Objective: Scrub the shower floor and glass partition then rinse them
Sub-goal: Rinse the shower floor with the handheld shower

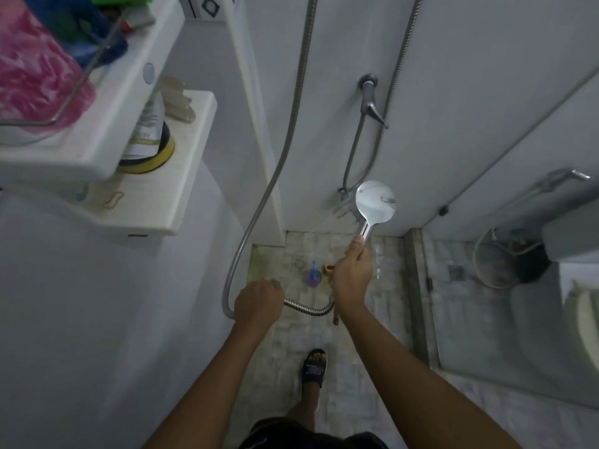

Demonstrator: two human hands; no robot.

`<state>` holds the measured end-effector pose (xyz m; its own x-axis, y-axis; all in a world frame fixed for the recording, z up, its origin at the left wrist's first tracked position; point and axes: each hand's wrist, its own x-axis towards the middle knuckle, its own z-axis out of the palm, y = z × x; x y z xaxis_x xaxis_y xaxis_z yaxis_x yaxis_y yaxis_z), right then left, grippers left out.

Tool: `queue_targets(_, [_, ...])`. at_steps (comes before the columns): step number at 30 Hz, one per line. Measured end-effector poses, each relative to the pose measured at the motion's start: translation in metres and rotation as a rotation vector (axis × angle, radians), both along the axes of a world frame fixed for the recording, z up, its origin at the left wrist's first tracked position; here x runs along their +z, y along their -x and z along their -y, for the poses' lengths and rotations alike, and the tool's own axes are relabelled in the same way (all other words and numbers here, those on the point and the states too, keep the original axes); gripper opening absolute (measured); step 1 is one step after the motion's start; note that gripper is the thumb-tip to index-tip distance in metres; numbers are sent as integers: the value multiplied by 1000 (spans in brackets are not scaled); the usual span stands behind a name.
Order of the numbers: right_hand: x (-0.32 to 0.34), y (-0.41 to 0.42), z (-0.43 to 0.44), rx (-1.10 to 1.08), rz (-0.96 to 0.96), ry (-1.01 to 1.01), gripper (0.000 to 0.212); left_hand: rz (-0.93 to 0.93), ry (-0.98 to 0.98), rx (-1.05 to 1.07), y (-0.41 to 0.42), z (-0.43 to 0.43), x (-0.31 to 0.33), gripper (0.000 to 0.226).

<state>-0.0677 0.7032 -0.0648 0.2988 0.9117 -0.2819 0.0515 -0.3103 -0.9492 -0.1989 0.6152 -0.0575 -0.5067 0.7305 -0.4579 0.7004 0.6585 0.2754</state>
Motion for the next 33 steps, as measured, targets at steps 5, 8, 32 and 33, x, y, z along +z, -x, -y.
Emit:
queue_targets(5, [10,-19,-16,-79,38,6,55,-33,8,-158,-14,-34,8,36])
queue_targets(8, [31,-36,-32,-141,29,-34,49,-83,-65,-302,-27,-60,15,52])
queue_targets(32, [100,-102,-291,-82,-186,-120,43,235,-310,30,-98,-373,55,72])
queue_targets(33, [99,-101,-301,-79,-192,-125,43,236,-302,52,-98,-386,52,72])
